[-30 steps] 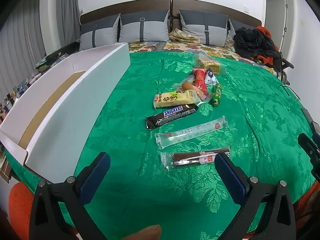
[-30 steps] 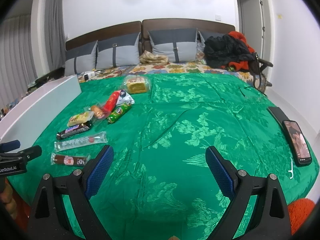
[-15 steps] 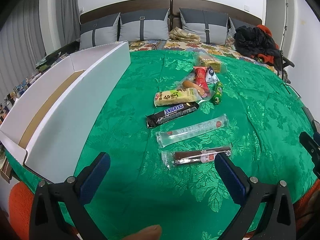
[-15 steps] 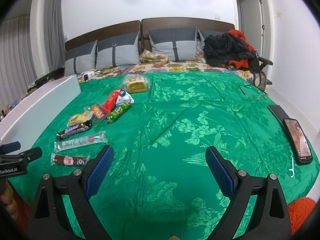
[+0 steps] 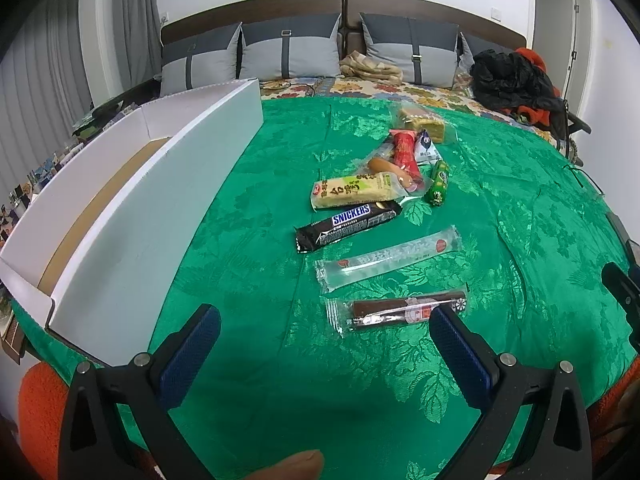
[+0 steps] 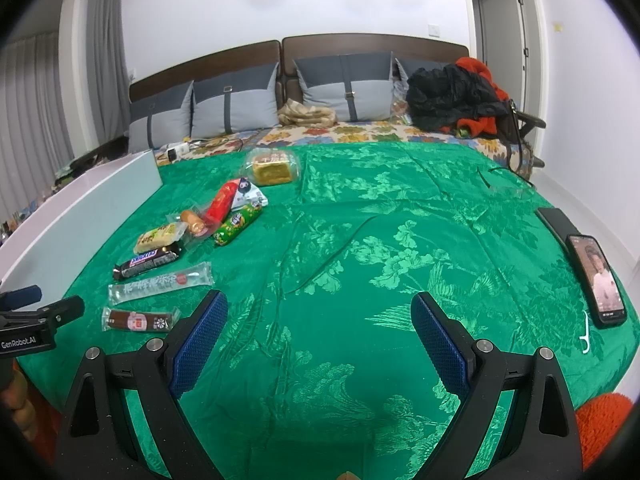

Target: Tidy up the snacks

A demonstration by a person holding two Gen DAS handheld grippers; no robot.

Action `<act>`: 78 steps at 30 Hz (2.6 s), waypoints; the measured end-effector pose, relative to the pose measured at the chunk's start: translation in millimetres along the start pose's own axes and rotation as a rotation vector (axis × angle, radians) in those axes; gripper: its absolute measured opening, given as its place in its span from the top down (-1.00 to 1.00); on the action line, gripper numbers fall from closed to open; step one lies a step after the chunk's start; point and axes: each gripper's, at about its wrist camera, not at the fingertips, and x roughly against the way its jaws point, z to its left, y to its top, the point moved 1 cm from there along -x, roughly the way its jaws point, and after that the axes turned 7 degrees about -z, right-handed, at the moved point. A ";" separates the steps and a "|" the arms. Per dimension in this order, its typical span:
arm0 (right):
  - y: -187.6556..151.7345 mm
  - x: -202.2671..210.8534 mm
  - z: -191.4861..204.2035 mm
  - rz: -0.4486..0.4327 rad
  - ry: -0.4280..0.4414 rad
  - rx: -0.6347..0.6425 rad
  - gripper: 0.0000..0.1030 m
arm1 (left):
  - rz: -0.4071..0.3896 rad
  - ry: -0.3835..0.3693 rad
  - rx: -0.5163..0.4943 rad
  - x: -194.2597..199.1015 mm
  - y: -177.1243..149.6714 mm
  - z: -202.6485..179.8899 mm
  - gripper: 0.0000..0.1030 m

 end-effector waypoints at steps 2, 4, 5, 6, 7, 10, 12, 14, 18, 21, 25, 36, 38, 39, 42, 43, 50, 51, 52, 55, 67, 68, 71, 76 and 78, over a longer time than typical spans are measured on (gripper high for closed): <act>0.2 -0.8 -0.3 0.005 0.000 -0.005 -0.84 | 0.004 0.001 0.001 -0.9 -0.7 0.8 -1.00; 0.0 -1.5 -1.0 0.009 0.000 -0.010 -0.84 | 0.009 0.000 0.002 -1.9 -1.3 1.5 -1.00; -0.2 -1.8 -1.4 0.012 -0.001 -0.012 -0.84 | 0.012 0.000 0.003 -2.5 -1.6 1.7 -1.00; -0.4 -2.1 -1.6 0.014 -0.001 -0.015 -0.84 | 0.016 -0.001 0.006 -3.0 -1.7 2.2 -1.00; -0.3 -2.4 -2.1 0.015 -0.001 -0.016 -0.84 | 0.022 -0.003 0.009 -3.9 -2.1 3.0 -1.00; -0.4 -3.6 -2.3 0.020 0.000 -0.019 -0.84 | 0.042 -0.011 0.022 -7.2 -3.9 5.3 -1.00; -0.6 -4.4 -3.3 0.025 0.002 -0.023 -0.84 | 0.057 -0.013 0.027 -10.3 -5.3 7.0 -1.00; -0.8 -5.1 -5.9 0.032 0.004 -0.037 -0.84 | 0.072 -0.014 0.032 -13.6 -6.6 8.7 -1.00; -3.9 -10.7 -16.4 0.066 0.018 -0.098 -0.84 | 0.105 -0.022 0.046 -21.5 -11.0 14.6 -1.00; -9.2 -18.0 -19.7 0.117 0.062 -0.138 -0.84 | 0.142 -0.029 0.039 -29.9 -16.5 17.1 -1.00; -19.3 -31.3 -8.0 0.224 0.147 -0.143 -0.84 | 0.200 -0.035 0.040 -40.0 -22.1 20.4 -1.00; -8.5 -85.6 137.8 0.361 0.540 0.475 -0.83 | 0.112 -0.089 0.145 8.8 6.7 57.6 -1.00; -18.0 -98.3 166.1 0.424 0.594 0.616 -0.79 | 0.100 -0.087 0.148 20.4 6.2 64.2 -1.00; -22.2 -102.7 174.6 0.447 0.607 0.665 -0.79 | 0.096 -0.085 0.146 25.6 5.1 66.7 -1.00; -32.7 -112.1 192.7 0.487 0.607 0.765 -0.74 | 0.085 -0.079 0.125 38.9 -0.4 71.5 -1.00; -31.2 -114.9 193.8 0.499 0.617 0.745 -0.66 | 0.083 -0.080 0.116 40.8 -2.2 71.7 -1.00; -25.3 -117.2 183.0 0.547 0.606 0.655 0.51 | 0.149 -0.103 0.089 32.8 -9.4 61.7 -1.00; -26.7 -114.5 180.0 0.545 0.598 0.651 0.57 | 0.151 -0.104 0.086 33.0 -9.8 60.0 -1.00; -27.1 -113.1 177.5 0.546 0.589 0.645 0.59 | 0.152 -0.105 0.079 33.2 -10.0 58.6 -1.00; -27.2 -105.2 159.0 0.552 0.563 0.602 0.60 | 0.156 -0.099 0.061 33.2 -11.3 55.1 -1.00; -21.5 -109.4 18.0 0.430 0.309 0.181 0.60 | 0.221 -0.139 -0.001 3.3 -8.3 30.4 -0.99; -22.4 -108.0 11.0 0.407 0.300 0.147 0.60 | 0.215 -0.157 -0.031 -0.6 -3.3 22.0 -0.99; -26.6 -104.3 5.6 0.360 0.286 0.093 0.60 | 0.203 -0.222 -0.226 -20.3 18.7 -19.3 -0.99; -27.0 -101.5 7.6 0.329 0.271 0.091 0.59 | 0.168 -0.221 -0.598 -64.5 35.7 -86.3 -0.99; -29.2 -100.6 2.4 0.319 0.275 0.074 0.61 | 0.182 -0.211 -0.667 -83.6 34.1 -99.3 -0.99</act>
